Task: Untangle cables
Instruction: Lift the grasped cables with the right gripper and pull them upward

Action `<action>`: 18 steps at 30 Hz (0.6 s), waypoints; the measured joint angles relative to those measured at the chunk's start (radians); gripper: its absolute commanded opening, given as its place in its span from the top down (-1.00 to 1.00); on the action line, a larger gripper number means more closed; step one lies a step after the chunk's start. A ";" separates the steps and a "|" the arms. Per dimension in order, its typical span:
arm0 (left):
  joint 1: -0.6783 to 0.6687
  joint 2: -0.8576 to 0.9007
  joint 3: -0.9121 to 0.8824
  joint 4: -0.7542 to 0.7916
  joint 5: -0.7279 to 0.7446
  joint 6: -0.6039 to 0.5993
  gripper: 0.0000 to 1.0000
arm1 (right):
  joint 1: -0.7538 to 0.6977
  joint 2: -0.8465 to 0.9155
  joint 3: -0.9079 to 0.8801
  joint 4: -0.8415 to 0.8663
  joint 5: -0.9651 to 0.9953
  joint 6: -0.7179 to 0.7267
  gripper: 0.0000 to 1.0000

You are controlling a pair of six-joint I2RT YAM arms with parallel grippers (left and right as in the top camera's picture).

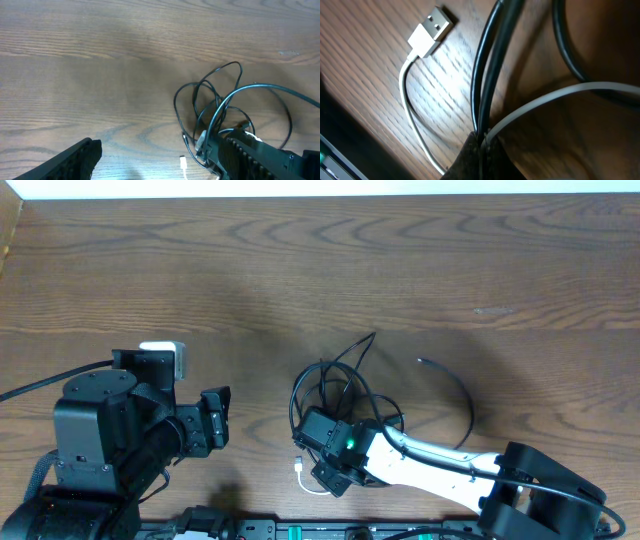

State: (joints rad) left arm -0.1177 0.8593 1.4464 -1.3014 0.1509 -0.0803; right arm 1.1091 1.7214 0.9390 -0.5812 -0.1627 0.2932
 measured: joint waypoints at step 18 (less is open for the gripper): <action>0.000 0.000 0.002 -0.027 0.031 0.003 -0.61 | -0.638 0.002 0.780 -0.330 -0.071 -0.077 0.97</action>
State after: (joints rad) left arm -0.1177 0.8597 1.4487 -1.3281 0.1818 -0.0776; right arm 0.4713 1.7237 1.7191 -0.9115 -0.2333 0.2165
